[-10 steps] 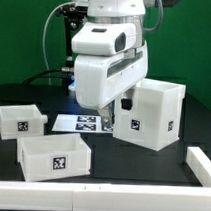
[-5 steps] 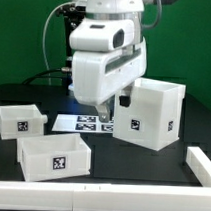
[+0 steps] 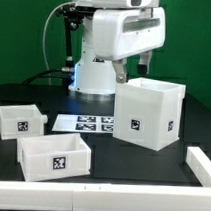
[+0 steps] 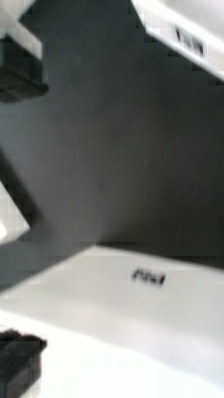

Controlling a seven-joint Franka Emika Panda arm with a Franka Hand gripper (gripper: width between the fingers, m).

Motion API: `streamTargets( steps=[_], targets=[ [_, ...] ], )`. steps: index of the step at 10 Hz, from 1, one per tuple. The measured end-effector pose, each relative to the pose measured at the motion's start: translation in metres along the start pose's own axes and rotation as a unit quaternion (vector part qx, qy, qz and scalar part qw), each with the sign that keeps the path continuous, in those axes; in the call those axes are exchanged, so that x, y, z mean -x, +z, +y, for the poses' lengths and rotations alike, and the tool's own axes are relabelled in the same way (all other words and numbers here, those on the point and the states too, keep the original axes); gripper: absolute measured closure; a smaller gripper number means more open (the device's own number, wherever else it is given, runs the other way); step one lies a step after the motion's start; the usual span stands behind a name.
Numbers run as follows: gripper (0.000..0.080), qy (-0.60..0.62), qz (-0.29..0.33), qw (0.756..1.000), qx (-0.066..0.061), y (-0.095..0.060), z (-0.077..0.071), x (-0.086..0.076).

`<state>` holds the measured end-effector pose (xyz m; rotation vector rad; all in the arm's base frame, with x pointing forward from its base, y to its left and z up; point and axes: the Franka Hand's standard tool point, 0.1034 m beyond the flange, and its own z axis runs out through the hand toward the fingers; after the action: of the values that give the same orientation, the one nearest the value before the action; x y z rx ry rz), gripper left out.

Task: Assemble drawer

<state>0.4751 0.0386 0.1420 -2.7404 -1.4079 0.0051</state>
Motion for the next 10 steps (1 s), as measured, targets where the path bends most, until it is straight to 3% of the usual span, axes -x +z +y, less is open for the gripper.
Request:
streamTargets(
  steps=[2, 3, 5, 7, 8, 9, 10],
  targets=[
    [0.015, -0.004, 0.0, 1.0, -0.001, 0.002, 0.007, 0.003],
    [0.015, 0.009, -0.001, 1.0, -0.002, 0.004, 0.003, 0.004],
    [0.015, 0.056, -0.002, 0.998, 0.001, 0.022, -0.028, 0.018],
    [0.015, 0.065, -0.002, 0.998, -0.003, 0.043, -0.039, 0.031],
    [0.0273, 0.065, -0.001, 0.998, -0.001, 0.045, -0.039, 0.03],
    [0.0273, 0.065, 0.0, 0.998, -0.001, 0.044, -0.038, 0.03],
    [0.0414, 0.065, 0.0, 0.998, -0.001, 0.044, -0.038, 0.03]
  ],
)
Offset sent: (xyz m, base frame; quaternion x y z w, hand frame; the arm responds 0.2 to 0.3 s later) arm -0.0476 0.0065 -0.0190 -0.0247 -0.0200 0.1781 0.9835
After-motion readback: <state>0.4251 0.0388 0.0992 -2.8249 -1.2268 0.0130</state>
